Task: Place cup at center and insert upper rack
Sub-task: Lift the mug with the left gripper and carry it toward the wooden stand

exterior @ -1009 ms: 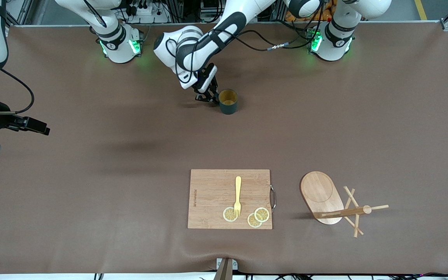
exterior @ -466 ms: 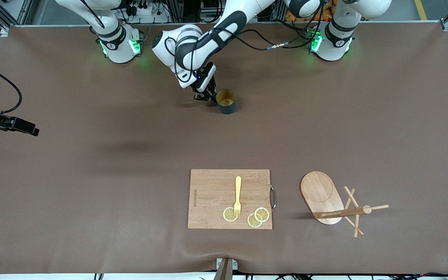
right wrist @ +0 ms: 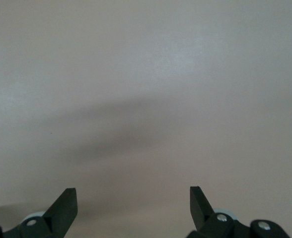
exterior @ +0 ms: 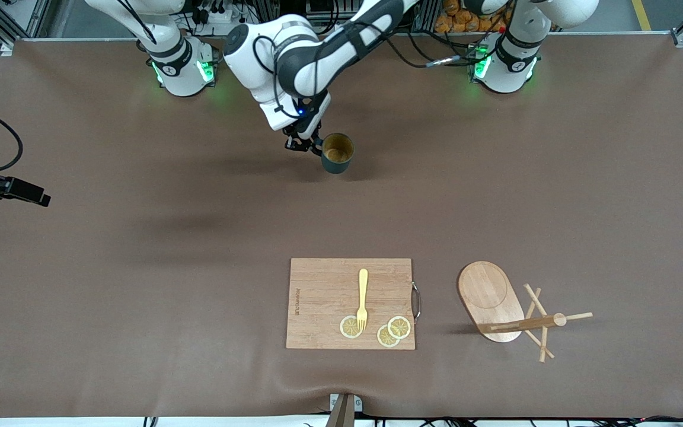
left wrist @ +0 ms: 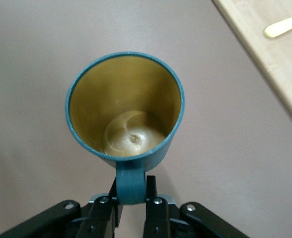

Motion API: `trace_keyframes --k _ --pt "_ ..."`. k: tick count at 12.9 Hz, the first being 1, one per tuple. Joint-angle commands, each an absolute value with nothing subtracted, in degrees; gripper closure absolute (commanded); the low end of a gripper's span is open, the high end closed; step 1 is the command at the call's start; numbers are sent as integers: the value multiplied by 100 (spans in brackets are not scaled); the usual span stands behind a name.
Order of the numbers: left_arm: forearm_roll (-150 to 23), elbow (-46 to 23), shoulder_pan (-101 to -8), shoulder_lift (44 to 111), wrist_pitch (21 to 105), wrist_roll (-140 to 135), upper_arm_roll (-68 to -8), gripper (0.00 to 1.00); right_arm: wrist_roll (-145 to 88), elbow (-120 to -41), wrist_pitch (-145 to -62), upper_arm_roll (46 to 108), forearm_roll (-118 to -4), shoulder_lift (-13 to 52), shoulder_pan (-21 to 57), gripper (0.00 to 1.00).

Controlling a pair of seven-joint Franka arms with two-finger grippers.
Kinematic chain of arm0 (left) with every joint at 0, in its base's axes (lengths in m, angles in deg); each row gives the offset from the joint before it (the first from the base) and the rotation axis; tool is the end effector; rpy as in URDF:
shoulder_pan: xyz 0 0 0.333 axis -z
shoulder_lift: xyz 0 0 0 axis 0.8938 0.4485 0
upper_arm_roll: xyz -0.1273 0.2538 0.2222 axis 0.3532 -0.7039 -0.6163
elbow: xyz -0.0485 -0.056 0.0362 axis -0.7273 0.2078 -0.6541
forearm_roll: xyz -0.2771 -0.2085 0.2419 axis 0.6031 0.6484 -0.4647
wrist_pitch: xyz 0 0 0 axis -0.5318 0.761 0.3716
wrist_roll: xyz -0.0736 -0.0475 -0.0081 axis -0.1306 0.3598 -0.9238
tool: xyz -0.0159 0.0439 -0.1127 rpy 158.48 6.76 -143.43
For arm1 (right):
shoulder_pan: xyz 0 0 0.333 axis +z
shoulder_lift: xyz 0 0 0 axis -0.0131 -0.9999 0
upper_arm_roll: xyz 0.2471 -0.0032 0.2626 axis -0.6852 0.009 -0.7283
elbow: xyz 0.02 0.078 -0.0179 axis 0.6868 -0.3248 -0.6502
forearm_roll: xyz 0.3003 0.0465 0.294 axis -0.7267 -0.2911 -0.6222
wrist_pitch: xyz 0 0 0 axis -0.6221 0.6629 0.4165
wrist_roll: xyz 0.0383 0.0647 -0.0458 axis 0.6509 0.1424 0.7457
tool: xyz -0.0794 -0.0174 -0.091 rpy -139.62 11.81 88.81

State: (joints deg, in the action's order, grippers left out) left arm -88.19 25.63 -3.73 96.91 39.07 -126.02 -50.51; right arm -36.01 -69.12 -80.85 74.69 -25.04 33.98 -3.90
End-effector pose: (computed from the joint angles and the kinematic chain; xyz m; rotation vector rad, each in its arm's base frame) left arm 0.3817 -0.6949 0.3532 -2.4865 -1.5287 -0.3353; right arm 0.6349 -0.0817 0.5800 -3.1144 0.2834 0.1109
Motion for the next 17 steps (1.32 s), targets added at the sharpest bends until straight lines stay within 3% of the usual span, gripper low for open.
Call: trace_keyframes --k 1,8,17 --pt "-8308 2303 -867 9152 4125 -12091 -5018 100 -3510 -6872 -8063 7414 -2560 3412 -505 0" --pt "-6736 2180 -2422 8246 4626 -9992 -5009 100 -3527 -6872 -8045 7388 -2560 3412 -452 0" --pt "-4213 1890 -4478 7779 4373 -6942 -5000 100 -3571 -6661 -8045 7388 -2569 3403 -39 0"
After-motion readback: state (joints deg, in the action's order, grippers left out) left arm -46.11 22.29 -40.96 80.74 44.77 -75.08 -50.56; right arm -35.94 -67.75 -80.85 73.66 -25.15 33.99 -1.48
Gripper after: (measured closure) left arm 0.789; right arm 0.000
